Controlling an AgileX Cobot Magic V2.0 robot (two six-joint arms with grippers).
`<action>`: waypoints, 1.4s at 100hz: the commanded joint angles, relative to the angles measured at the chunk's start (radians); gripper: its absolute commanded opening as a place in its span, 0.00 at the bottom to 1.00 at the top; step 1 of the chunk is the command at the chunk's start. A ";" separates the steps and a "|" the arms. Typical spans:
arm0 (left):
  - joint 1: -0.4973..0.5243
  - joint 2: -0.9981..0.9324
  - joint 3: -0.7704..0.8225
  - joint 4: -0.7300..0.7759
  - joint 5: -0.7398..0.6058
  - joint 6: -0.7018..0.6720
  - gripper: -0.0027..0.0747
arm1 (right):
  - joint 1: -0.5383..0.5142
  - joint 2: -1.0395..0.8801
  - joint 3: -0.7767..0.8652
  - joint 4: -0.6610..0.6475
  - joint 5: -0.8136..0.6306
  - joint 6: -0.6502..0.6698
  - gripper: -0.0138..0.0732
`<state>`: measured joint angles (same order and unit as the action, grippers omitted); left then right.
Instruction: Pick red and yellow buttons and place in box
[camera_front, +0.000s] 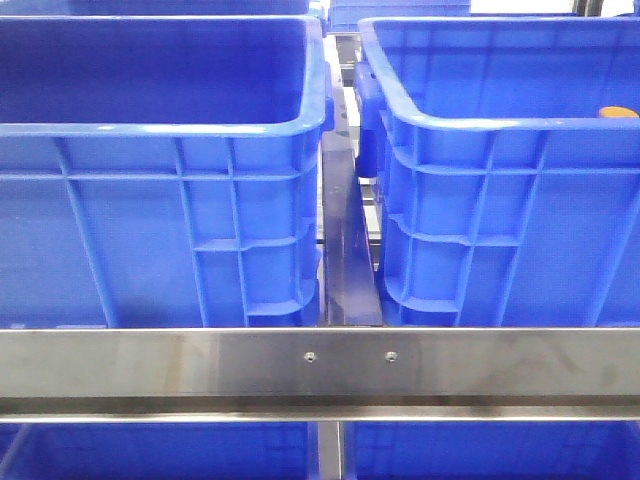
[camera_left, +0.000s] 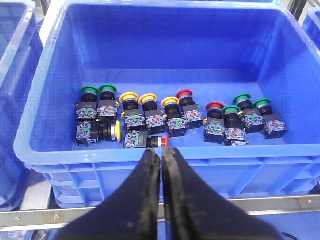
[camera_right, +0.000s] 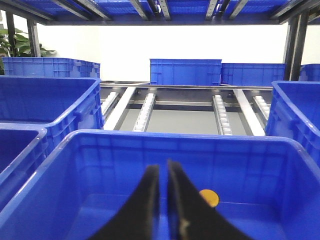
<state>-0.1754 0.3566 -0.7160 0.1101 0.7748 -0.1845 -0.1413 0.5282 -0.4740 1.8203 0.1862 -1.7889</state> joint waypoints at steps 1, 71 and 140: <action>-0.001 0.009 -0.026 -0.004 -0.074 -0.013 0.01 | -0.007 0.001 -0.027 0.064 0.027 -0.009 0.09; -0.001 0.009 -0.026 -0.004 -0.074 -0.013 0.01 | -0.007 0.001 -0.027 0.065 0.057 -0.009 0.08; -0.001 -0.032 0.144 0.101 -0.463 -0.011 0.01 | -0.007 0.001 -0.027 0.065 0.057 -0.009 0.08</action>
<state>-0.1754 0.3373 -0.6104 0.2039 0.5218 -0.1845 -0.1413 0.5282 -0.4740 1.8203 0.2135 -1.7889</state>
